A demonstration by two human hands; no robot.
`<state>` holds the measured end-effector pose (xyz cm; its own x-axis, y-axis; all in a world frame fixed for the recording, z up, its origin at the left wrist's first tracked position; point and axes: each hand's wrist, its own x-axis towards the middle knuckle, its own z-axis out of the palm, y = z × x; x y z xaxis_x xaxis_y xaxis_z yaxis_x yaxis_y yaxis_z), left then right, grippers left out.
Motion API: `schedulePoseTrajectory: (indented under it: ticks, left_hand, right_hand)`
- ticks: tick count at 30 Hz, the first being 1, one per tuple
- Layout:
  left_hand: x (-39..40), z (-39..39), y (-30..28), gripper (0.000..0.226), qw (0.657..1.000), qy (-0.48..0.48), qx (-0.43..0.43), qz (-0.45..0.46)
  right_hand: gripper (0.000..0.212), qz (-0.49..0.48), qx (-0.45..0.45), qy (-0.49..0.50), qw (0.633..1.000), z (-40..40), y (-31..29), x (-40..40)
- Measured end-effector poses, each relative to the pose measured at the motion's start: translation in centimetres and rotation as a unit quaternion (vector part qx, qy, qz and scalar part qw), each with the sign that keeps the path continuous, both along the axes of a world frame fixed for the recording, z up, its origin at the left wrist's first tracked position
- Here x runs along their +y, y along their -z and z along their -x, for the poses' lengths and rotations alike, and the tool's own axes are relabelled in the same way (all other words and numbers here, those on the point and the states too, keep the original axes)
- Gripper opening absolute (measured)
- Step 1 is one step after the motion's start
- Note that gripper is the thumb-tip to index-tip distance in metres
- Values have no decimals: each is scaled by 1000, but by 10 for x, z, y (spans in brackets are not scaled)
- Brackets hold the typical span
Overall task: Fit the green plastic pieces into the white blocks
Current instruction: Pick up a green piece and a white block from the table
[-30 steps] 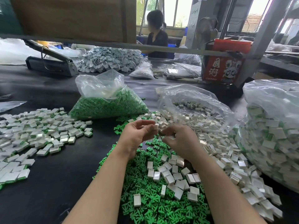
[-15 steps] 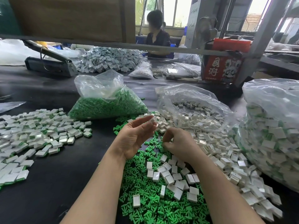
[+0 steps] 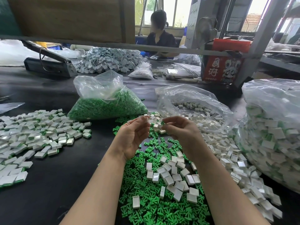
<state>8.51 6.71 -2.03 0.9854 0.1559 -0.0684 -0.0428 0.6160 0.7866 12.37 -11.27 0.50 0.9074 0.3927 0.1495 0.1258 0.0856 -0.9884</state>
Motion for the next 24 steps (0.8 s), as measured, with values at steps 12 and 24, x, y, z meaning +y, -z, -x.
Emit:
schedulePoseTrajectory:
  ticks: [12, 24]
  left_hand:
    - [-9, -1, -4, 27, 997, 16, -53, -61]
    - [-18, -2, -1, 16, 962, 1, -71, -263]
  right_hand:
    - [20, -69, 31, -6, 997, 1, 2, 2]
    - [14, -85, -38, 43, 995, -1, 5, 2]
